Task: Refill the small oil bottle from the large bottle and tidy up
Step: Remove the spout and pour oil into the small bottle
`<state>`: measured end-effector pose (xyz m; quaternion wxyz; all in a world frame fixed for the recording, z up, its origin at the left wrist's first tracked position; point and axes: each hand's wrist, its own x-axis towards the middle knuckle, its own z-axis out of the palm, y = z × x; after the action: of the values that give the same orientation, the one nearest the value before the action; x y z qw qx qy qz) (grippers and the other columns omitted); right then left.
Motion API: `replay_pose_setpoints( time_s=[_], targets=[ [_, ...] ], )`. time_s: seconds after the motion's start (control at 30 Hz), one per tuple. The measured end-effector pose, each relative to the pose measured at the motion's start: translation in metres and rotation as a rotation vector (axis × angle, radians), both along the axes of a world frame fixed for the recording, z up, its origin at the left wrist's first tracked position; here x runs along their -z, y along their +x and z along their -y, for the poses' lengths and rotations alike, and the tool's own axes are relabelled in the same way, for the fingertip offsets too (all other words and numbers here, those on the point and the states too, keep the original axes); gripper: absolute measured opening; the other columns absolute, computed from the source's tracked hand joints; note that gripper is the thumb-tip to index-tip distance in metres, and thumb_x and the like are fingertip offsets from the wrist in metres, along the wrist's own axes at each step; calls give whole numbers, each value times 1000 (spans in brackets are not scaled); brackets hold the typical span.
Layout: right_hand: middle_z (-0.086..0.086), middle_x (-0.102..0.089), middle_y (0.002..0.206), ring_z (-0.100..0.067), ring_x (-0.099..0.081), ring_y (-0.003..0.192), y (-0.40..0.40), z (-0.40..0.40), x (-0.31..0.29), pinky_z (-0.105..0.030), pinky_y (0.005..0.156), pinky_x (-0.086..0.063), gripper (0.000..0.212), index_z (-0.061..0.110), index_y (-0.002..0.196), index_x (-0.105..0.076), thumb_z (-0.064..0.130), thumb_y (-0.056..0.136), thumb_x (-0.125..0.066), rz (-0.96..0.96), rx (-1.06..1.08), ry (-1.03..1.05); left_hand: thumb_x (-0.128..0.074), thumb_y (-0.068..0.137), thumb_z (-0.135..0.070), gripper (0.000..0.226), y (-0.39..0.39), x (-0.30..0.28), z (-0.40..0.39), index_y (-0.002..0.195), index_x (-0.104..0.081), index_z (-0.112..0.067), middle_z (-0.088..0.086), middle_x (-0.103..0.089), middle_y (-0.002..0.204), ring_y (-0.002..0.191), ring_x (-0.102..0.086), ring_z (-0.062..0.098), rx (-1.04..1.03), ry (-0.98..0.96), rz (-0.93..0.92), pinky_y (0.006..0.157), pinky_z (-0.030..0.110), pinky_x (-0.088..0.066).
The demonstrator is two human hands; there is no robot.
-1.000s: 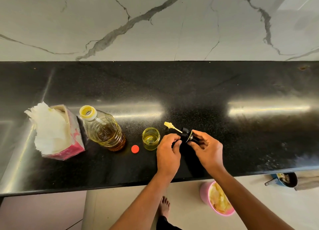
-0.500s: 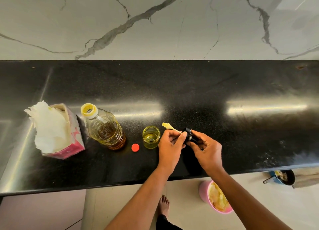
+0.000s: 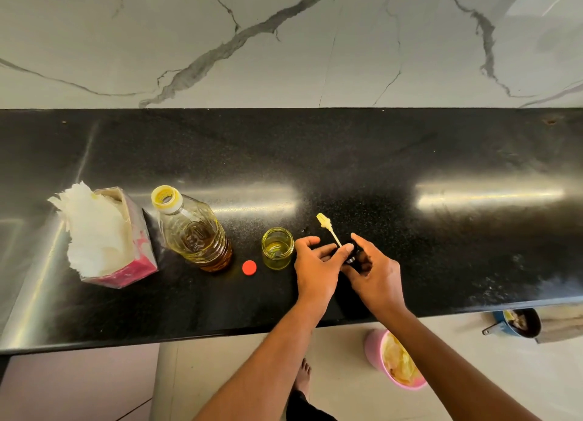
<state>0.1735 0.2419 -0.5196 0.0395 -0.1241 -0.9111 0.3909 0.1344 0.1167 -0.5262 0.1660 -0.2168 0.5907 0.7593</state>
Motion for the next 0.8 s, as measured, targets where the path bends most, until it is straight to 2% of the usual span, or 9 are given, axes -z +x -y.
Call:
replay_pose_setpoints(
  time_s=[0.1, 0.17, 0.27, 0.33, 0.47, 0.6, 0.8],
  targets=[
    [8, -76, 94, -8, -73, 86, -4, -1, -3, -33, 82, -62, 67, 24, 144, -60, 22, 83, -88, 30, 3, 74, -99, 68, -41, 67, 1, 2, -1, 116, -55, -24, 0, -79, 98, 85, -79, 11, -41, -242, 3, 82, 35, -66],
    [9, -74, 90, -11, -71, 82, -7, -1, -5, -35, 76, -62, 65, 29, 144, -58, 29, 85, -85, 70, -2, 147, -96, 69, -51, 56, 4, 3, 0, 106, -63, -25, -5, -78, 86, 77, -77, 9, -50, -391, -33, 77, 32, -65],
    [7, -75, 97, -16, -72, 87, -11, -3, -9, -34, 73, -59, 61, 34, 145, -54, 32, 89, -79, 117, -41, 247, -92, 79, -42, 32, 12, 4, 0, 95, -77, -18, -8, -76, 78, 75, -73, 2, -32, -452, -159, 73, 20, -60],
    [3, -73, 107, -19, -68, 98, -14, -4, -10, -31, 76, -53, 62, 30, 147, -53, 30, 91, -78, 128, -87, 306, -89, 85, -35, 27, 19, 4, 2, 99, -81, -15, -8, -77, 81, 78, -73, -2, 11, -464, -198, 72, 15, -58],
    [1, -64, 119, -20, -57, 114, -21, -8, -12, -31, 88, -47, 65, 28, 149, -52, 25, 89, -78, 178, -171, 341, -86, 89, -36, 29, 28, 6, 5, 111, -80, -17, -10, -78, 88, 81, -74, -1, 87, -527, -237, 80, 24, -63],
    [-1, -60, 124, -21, -55, 119, -26, -14, -14, -37, 97, -49, 71, 27, 149, -52, 27, 85, -83, 198, -176, 350, -83, 92, -33, 39, 35, 4, 6, 125, -76, -14, -13, -72, 95, 80, -71, -7, 121, -532, -242, 76, 14, -59],
    [0, -59, 125, -22, -58, 119, -28, -12, -19, -41, 100, -50, 85, 25, 154, -45, 34, 81, -87, 253, -174, 319, -77, 96, -34, 47, 39, 2, 8, 139, -68, -17, -9, -72, 113, 93, -71, 1, 193, -584, -273, 83, 15, -58]
  ],
)
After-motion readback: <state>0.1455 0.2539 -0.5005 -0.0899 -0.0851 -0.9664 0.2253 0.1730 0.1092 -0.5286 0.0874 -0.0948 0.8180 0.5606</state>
